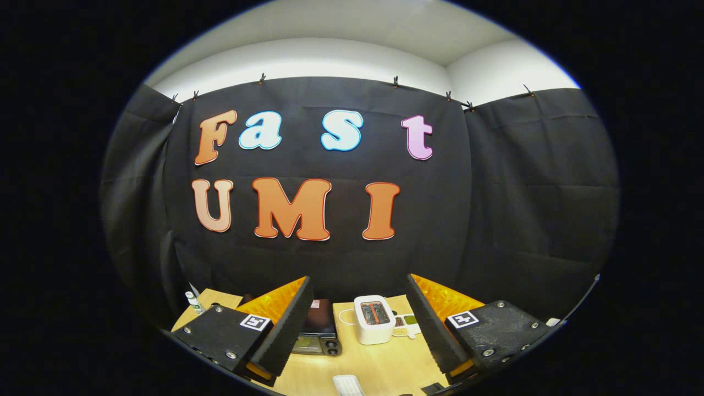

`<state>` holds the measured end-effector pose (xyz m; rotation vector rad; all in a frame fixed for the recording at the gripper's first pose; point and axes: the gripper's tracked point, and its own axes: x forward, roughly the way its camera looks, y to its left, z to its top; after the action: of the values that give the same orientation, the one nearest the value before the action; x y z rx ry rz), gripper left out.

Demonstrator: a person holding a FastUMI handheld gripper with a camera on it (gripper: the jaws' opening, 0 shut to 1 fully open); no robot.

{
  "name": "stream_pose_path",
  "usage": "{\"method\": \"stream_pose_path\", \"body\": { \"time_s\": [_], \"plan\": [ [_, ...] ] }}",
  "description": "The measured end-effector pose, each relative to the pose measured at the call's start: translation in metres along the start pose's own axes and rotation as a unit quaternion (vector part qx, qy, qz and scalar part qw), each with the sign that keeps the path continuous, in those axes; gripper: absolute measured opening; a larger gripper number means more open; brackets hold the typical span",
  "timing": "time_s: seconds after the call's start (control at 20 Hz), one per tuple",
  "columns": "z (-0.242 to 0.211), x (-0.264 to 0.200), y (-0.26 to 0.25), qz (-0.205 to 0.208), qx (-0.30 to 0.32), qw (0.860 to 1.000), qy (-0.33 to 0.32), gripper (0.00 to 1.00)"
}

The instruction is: Open the toaster oven, put the food inside, and close the toaster oven door.

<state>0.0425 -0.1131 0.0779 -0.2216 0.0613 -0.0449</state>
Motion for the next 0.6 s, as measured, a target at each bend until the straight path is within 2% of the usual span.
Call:
{"method": "stream_pose_path", "body": {
  "time_s": [0.6],
  "plan": [
    [-0.007,0.01,-0.04,0.018,0.001,1.0,-0.007,1.0]
  ]
}}
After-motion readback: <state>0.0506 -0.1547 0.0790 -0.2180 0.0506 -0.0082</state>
